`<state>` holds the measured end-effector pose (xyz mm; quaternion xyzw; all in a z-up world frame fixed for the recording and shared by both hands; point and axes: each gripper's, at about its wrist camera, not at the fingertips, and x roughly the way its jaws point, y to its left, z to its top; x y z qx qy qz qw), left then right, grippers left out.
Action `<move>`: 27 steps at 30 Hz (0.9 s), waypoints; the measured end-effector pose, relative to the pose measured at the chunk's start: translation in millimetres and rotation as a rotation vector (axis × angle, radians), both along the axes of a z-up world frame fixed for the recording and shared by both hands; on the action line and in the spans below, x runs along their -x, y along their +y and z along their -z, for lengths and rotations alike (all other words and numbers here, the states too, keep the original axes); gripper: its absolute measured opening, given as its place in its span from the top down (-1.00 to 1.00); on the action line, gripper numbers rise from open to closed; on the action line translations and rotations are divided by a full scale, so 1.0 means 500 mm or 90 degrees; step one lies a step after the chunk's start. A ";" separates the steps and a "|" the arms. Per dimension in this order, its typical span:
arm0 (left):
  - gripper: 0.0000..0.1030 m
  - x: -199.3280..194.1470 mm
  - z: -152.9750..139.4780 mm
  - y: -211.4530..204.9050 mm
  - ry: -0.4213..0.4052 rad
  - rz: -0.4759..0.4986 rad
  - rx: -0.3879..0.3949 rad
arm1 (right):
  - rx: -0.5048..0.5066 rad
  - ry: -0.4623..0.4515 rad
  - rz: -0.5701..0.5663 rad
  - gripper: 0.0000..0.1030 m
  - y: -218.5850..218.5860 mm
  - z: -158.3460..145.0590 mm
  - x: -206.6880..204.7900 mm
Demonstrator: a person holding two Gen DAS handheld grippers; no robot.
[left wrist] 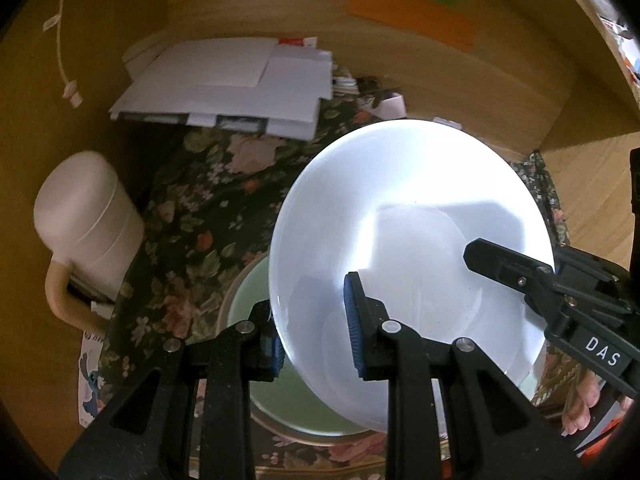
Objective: Organize plates and bowls
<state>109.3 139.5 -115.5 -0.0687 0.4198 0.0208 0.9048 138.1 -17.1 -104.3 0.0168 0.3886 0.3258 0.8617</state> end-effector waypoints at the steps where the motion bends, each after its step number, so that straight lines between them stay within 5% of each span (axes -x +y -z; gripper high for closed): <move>1: 0.51 0.003 0.004 0.006 0.003 -0.004 0.001 | 0.000 0.003 -0.004 0.63 0.006 0.004 0.000; 27: 0.52 0.021 0.078 0.065 0.043 -0.022 0.031 | 0.026 0.089 -0.041 0.58 0.058 0.090 -0.017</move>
